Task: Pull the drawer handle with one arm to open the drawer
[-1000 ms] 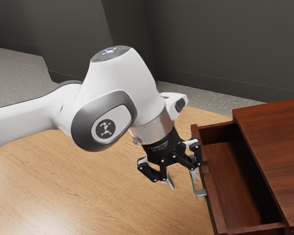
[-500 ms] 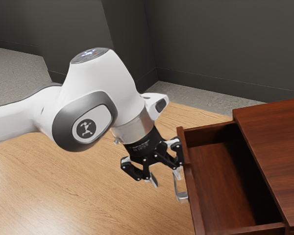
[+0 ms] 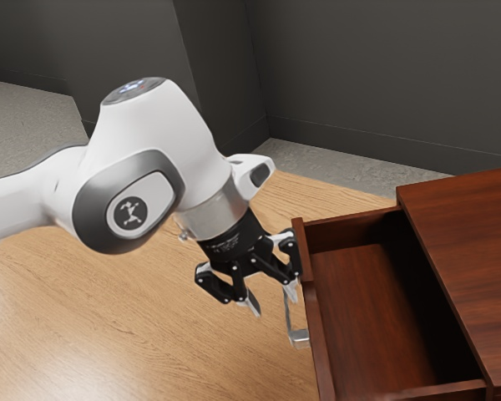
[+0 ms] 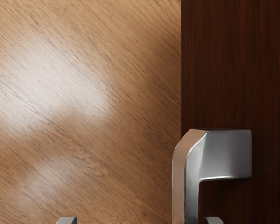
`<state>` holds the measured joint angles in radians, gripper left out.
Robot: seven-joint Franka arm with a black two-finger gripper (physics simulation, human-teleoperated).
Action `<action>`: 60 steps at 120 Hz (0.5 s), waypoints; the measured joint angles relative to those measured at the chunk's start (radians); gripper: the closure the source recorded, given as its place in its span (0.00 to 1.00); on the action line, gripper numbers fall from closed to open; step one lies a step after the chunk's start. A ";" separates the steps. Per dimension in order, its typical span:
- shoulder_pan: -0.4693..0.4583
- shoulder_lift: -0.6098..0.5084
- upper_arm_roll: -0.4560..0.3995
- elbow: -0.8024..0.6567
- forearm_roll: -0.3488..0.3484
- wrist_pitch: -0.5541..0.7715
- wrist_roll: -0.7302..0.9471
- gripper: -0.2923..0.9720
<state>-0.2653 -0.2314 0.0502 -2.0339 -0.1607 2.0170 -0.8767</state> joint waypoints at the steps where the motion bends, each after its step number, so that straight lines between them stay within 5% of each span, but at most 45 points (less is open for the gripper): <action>1: 0.000 0.000 0.000 0.001 -0.001 0.000 0.001 0.53; 36: 0.000 -0.047 0.001 0.034 -0.013 0.000 0.017 0.53; 60: -0.024 -0.050 -0.014 0.158 -0.052 -0.014 0.023 0.35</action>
<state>-0.2889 -0.2818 0.0361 -1.8758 -0.2130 2.0030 -0.8538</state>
